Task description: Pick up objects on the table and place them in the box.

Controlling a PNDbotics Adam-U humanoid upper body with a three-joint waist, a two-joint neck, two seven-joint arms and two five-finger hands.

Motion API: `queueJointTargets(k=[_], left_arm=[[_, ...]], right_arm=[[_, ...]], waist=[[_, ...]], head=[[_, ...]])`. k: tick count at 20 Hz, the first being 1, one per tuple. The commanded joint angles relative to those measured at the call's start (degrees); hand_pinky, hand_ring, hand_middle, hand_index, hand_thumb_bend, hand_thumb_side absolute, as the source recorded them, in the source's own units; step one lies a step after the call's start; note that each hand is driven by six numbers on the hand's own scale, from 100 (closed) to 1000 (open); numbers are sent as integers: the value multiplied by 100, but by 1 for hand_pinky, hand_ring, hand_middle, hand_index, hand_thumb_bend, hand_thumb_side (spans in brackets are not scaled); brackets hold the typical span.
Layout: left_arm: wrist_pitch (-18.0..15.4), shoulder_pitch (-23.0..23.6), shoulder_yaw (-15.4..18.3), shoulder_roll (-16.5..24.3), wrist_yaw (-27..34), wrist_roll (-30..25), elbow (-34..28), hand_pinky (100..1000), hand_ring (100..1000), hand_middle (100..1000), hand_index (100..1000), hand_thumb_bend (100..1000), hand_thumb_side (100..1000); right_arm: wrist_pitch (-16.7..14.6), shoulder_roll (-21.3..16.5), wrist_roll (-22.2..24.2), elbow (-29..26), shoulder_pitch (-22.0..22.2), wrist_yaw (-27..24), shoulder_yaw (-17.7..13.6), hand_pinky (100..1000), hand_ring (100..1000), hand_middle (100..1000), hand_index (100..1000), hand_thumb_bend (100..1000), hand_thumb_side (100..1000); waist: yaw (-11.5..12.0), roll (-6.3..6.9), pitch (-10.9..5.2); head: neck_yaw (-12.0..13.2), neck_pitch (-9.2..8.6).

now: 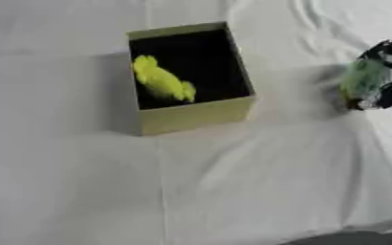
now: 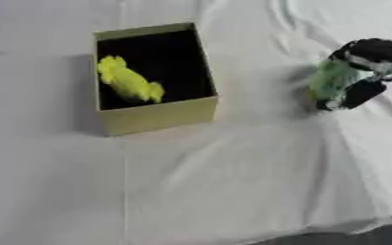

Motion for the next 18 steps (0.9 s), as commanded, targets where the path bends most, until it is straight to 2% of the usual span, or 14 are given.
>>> queueJointTargets(k=[1, 2, 3, 5, 12, 18], left_arm=[[7, -58, 18, 80, -3, -30, -85, 545, 498, 612, 722, 157, 736], [10, -56, 20, 80, -4, -35, -85, 545, 497, 612, 722, 157, 735], [13, -55, 21, 80, -5, -38, -85, 545, 497, 612, 721, 157, 735], [14, -54, 25, 84, -8, -41, -85, 545, 497, 611, 721, 158, 734], [20, -34, 29, 81, -8, -44, -85, 545, 497, 611, 721, 161, 734], [20, -29, 28, 76, -7, -44, -85, 547, 498, 611, 722, 162, 732]], right_arm=[[10, -156, -146, -168, -23, -210, -109, 688, 686, 497, 672, 267, 191], [30, -161, -160, -225, -12, -301, -122, 684, 680, 493, 668, 239, 170], [51, -169, -152, -297, 2, -393, -139, 671, 665, 482, 654, 170, 100], [83, -200, -76, -473, 34, -576, -179, 664, 658, 481, 649, 140, 100], [262, -366, 281, -1136, 58, -1123, -414, 681, 682, 523, 699, 123, 100], [330, -416, 420, -1638, -62, -1325, -518, 682, 680, 521, 700, 100, 100]], waist=[[11, -8, -88], [10, -10, -90], [-1, -11, -94], [-39, -9, -101], [-106, -32, -147], [-81, -49, -196]], head=[[-18, -60], [-20, -59], [-21, -58], [-22, -57], [-6, -44], [-10, -39]])
